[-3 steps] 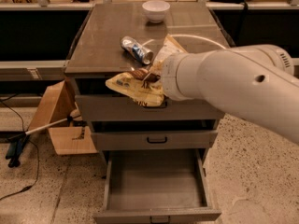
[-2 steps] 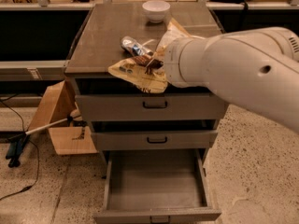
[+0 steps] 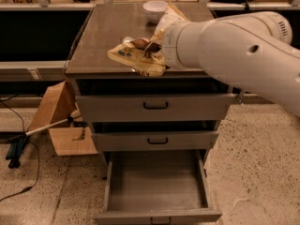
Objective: Pick brown chip bag from bottom drawer and place on counter
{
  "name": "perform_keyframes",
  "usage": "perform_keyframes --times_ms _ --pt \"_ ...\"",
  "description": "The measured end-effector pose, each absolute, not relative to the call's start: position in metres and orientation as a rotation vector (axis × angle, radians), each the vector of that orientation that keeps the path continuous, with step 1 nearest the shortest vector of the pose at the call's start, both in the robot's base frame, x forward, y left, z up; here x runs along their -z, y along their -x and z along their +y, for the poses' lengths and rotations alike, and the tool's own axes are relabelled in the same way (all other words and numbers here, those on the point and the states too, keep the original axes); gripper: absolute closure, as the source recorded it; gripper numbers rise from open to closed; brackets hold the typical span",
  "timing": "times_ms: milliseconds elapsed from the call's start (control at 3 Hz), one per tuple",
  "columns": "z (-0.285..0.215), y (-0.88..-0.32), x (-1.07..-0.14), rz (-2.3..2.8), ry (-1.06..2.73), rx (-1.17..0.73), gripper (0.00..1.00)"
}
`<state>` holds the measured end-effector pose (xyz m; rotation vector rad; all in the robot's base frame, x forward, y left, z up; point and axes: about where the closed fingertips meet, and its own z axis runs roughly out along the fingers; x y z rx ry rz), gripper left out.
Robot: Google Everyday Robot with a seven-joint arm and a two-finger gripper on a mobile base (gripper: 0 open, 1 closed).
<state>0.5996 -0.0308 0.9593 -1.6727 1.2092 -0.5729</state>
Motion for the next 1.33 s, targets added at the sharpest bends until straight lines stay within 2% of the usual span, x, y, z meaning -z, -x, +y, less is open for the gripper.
perform_keyframes --times_ms 667,1333 --pt "-0.032 -0.679 -0.946 1.176 1.647 0.589 1.0" --pt "-0.05 -0.735 -0.919 1.232 1.659 0.636 1.0"
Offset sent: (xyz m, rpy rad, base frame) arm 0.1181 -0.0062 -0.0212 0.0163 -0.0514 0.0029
